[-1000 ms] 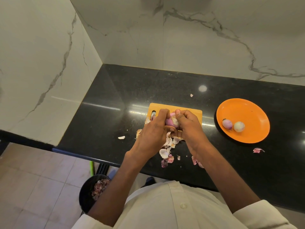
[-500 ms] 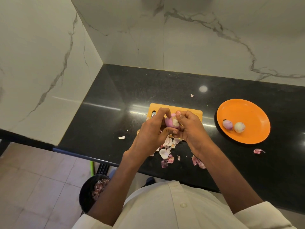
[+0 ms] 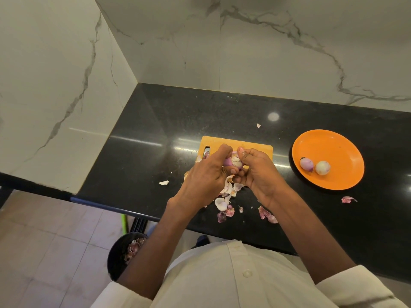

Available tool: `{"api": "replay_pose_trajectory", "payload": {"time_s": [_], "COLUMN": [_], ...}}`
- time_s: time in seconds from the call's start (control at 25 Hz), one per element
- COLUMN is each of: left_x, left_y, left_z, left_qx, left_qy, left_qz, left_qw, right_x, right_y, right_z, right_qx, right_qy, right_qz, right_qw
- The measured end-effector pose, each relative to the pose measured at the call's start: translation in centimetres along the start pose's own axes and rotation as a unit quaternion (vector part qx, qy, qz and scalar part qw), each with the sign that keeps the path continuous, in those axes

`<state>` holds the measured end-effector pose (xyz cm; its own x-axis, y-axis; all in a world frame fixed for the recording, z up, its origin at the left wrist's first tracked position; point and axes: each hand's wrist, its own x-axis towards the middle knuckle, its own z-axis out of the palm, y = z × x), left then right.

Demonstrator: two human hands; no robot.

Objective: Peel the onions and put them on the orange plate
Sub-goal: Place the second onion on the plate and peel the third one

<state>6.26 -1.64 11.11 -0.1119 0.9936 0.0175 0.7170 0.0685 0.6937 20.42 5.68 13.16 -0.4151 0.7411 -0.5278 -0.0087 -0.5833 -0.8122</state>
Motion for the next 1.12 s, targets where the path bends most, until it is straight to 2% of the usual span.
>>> {"api": "replay_pose_trajectory", "payload": {"time_s": [0.12, 0.28, 0.36, 0.44, 0.52, 0.64, 0.8, 0.92, 1.0, 1.12], "left_x": [-0.1, 0.2, 0.3, 0.0, -0.2, -0.4, -0.2, 0.1, 0.3, 0.8], "left_y": [0.4, 0.3, 0.3, 0.4, 0.6, 0.7, 1.1, 1.1, 1.1, 1.0], "left_z": [0.0, -0.1, -0.1, 0.4, 0.9, 1.9, 2.6, 2.4, 2.4, 2.7], "left_qx": [-0.007, -0.047, -0.098, -0.205, -0.314, -0.438, -0.449, -0.464, -0.447, -0.398], "left_qy": [0.006, 0.070, 0.104, 0.138, 0.154, 0.131, 0.173, 0.189, 0.187, 0.205], "left_qz": [0.006, 0.040, 0.045, 0.019, -0.040, -0.096, -0.153, -0.161, -0.147, -0.162], "left_qw": [1.000, 0.996, 0.989, 0.969, 0.936, 0.884, 0.863, 0.851, 0.862, 0.879], "right_x": [0.0, 0.3, 0.5, 0.7, 0.6, 0.3, 0.5, 0.6, 0.5, 0.4], "right_y": [-0.1, 0.2, 0.2, -0.2, -0.4, -0.2, 0.8, 1.3, 1.3, 1.4], "right_z": [0.1, 0.0, 0.1, 0.1, -0.1, -0.2, -0.4, -0.5, -0.4, -0.1], "right_qx": [0.082, 0.233, 0.205, 0.128, 0.075, 0.040, -0.028, 0.009, 0.024, -0.015], "right_qy": [-0.012, -0.061, -0.059, -0.032, -0.019, -0.031, -0.041, -0.049, -0.038, -0.017], "right_qz": [0.037, 0.131, 0.106, 0.049, 0.010, -0.010, -0.064, -0.066, -0.072, -0.112], "right_qw": [0.996, 0.962, 0.971, 0.990, 0.997, 0.999, 0.997, 0.997, 0.996, 0.993]}}
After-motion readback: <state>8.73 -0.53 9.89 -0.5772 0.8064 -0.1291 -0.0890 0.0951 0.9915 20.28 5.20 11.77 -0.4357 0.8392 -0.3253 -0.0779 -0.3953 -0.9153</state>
